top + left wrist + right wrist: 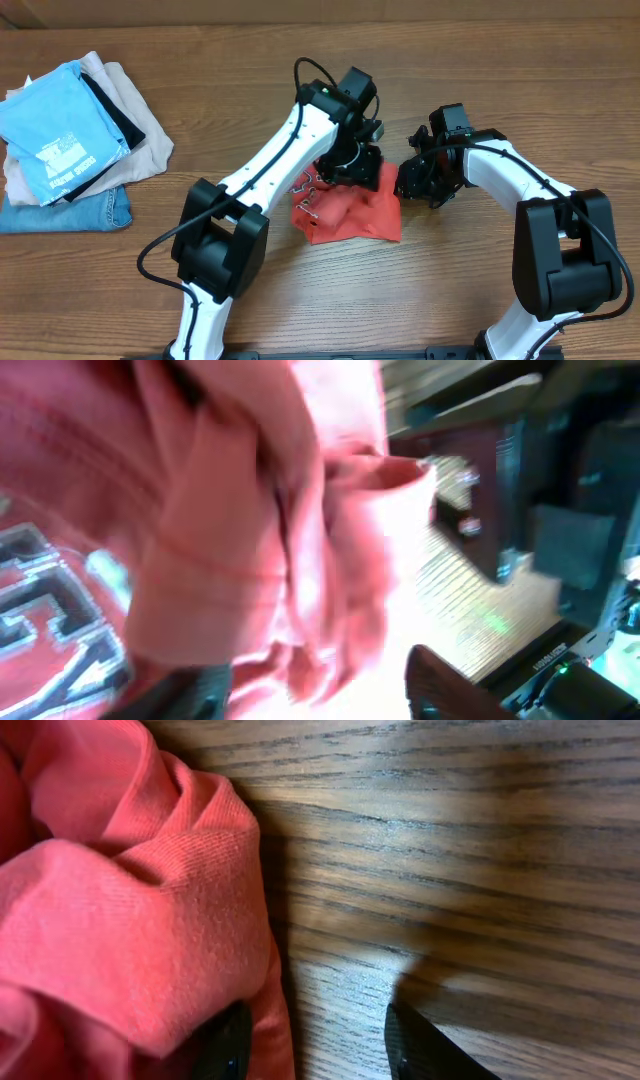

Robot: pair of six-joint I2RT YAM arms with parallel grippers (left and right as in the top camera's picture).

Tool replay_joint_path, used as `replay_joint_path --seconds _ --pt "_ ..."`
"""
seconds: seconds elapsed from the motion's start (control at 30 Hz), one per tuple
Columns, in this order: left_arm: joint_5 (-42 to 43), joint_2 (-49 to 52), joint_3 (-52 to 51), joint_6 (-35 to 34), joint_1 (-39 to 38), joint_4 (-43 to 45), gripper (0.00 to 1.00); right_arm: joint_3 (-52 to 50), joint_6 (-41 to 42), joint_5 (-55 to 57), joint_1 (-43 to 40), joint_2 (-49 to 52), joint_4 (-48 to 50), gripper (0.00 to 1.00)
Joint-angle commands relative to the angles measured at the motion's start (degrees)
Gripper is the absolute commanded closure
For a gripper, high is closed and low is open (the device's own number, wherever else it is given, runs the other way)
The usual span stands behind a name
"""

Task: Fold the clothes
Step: 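Release the bundle and raise the left gripper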

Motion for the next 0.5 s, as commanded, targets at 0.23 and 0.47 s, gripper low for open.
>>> replay_joint_path --seconds 0.23,0.47 --pt "2.67 -3.93 2.29 1.86 -0.31 1.64 0.40 -0.24 0.00 0.26 0.15 -0.61 -0.02 0.52" --pt "-6.75 -10.60 4.87 3.06 8.50 -0.28 0.35 7.82 0.04 6.67 -1.09 -2.64 -7.78 0.52"
